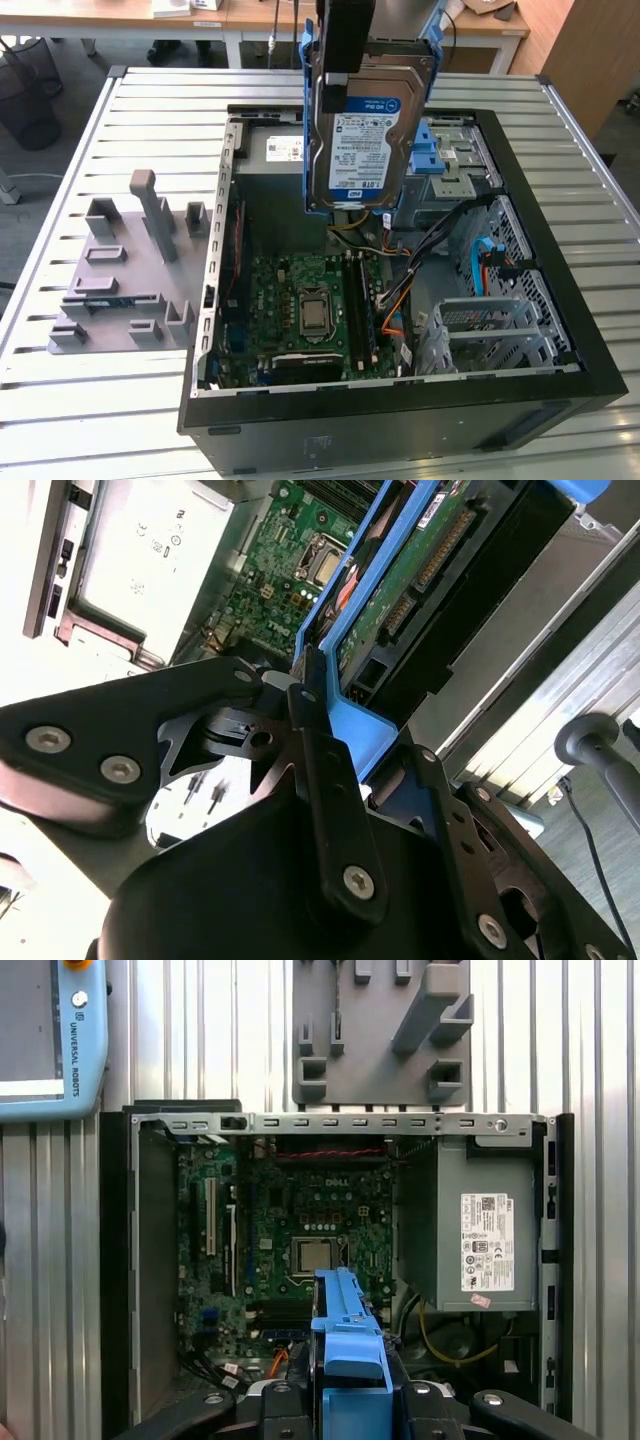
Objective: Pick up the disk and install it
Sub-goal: 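Insert the disk into the insertion slot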
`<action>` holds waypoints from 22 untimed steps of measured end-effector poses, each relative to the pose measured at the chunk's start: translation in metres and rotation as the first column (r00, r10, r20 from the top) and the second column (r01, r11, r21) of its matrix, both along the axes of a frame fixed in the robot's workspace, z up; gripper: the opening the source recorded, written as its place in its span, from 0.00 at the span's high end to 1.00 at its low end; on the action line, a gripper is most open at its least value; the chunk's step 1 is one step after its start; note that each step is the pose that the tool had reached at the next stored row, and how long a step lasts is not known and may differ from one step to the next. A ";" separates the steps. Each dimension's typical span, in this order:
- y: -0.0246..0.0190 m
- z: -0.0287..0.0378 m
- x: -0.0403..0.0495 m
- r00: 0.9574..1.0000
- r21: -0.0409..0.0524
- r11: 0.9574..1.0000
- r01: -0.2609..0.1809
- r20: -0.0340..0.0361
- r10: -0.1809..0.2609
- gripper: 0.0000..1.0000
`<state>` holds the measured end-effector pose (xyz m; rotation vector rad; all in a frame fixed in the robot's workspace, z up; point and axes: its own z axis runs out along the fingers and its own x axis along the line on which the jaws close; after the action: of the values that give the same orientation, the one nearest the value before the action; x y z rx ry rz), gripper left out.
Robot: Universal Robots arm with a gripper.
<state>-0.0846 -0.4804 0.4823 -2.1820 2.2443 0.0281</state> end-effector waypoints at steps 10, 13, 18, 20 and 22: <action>-0.0167 -0.0006 -0.0001 1.000 0.000 1.000 0.000 0.000 0.000 0.64; -0.0221 -0.0008 -0.0001 1.000 0.000 1.000 0.000 0.000 0.000 0.64; -0.0307 -0.0012 -0.0001 1.000 0.000 1.000 0.000 0.000 0.000 0.64; -0.0326 -0.0016 0.0010 1.000 0.000 1.000 0.000 0.000 0.000 0.64; -0.0333 -0.0020 0.0034 1.000 0.000 1.000 0.000 0.000 0.000 0.64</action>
<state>-0.0812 -0.5137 0.4803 -2.1818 2.2443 0.0282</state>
